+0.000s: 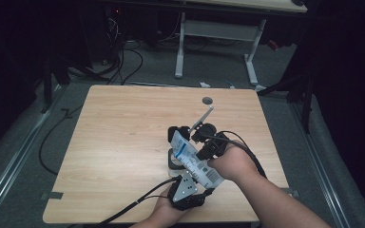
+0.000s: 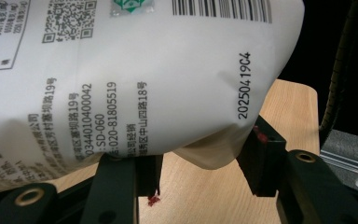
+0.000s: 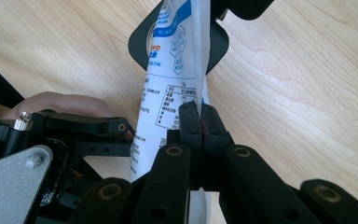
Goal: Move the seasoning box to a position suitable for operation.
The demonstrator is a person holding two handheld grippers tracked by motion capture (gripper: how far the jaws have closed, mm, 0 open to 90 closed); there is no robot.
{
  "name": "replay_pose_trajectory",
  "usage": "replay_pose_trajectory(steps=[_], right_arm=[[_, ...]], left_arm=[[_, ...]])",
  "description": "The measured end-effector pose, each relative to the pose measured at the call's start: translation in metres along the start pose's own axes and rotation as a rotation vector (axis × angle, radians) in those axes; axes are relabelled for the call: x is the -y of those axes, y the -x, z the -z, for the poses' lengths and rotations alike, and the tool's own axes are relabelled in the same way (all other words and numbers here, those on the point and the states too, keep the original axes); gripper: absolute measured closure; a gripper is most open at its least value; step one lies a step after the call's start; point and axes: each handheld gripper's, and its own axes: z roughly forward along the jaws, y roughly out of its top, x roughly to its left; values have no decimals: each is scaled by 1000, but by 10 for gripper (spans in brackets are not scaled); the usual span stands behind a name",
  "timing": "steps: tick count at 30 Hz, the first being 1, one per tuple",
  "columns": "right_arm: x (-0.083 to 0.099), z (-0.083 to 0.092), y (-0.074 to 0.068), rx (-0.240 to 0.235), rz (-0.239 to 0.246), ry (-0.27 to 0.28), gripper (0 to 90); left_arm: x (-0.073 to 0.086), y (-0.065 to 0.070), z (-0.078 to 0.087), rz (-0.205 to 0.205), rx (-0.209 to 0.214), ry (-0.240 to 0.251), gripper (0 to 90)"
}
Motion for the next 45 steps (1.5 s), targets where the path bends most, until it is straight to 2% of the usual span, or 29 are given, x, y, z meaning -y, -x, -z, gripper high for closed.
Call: replay_pose_trajectory(steps=[45], right_arm=[[-6,2,1,18,20,11,900]], left_arm=[[-5,-2,1,2,-7,19,558]])
